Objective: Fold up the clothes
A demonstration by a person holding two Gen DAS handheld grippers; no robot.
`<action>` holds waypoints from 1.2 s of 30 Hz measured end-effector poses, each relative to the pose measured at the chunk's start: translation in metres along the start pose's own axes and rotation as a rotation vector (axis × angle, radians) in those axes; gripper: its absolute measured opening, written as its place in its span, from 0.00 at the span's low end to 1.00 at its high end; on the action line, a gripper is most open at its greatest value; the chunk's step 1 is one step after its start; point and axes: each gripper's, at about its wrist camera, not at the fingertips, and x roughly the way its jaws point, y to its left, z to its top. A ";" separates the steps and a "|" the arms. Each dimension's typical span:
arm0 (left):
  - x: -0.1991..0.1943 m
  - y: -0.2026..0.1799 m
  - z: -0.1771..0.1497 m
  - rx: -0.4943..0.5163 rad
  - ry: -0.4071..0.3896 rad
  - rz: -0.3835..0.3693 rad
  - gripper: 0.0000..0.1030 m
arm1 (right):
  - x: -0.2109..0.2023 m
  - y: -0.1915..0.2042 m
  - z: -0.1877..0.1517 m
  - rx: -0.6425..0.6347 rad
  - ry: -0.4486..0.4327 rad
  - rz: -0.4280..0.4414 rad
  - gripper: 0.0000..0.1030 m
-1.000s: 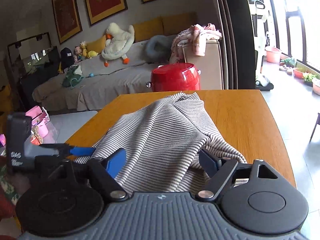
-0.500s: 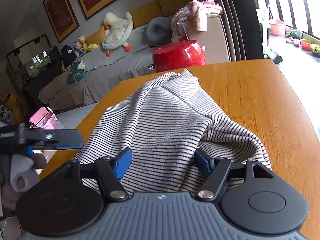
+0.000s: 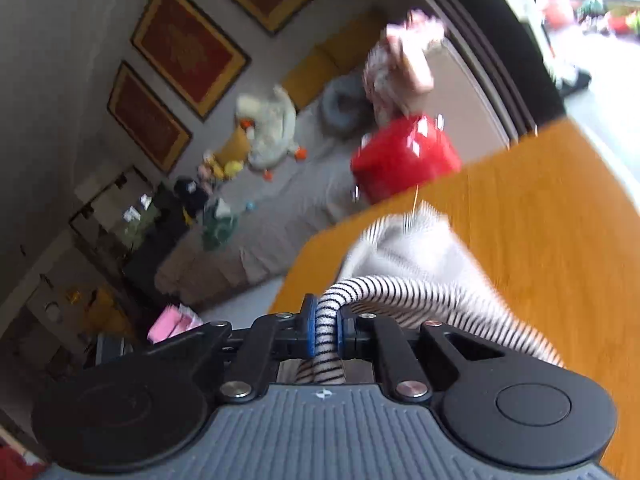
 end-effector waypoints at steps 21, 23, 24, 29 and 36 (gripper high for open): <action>0.005 -0.047 0.009 0.348 -0.217 0.158 1.00 | -0.013 -0.014 0.025 -0.337 0.015 -0.625 0.54; 0.010 -0.048 -0.007 0.379 -0.191 0.121 1.00 | -0.014 -0.024 0.028 -0.277 0.071 -0.603 0.65; 0.014 -0.048 -0.015 0.395 -0.175 0.111 1.00 | -0.014 -0.029 0.029 -0.248 0.098 -0.591 0.65; 0.027 -0.043 -0.023 0.394 -0.117 0.101 1.00 | -0.046 -0.053 0.023 -0.104 0.063 -0.673 0.64; 0.022 -0.046 -0.036 0.381 -0.120 0.128 1.00 | -0.005 0.004 0.010 -0.231 0.107 -0.394 0.31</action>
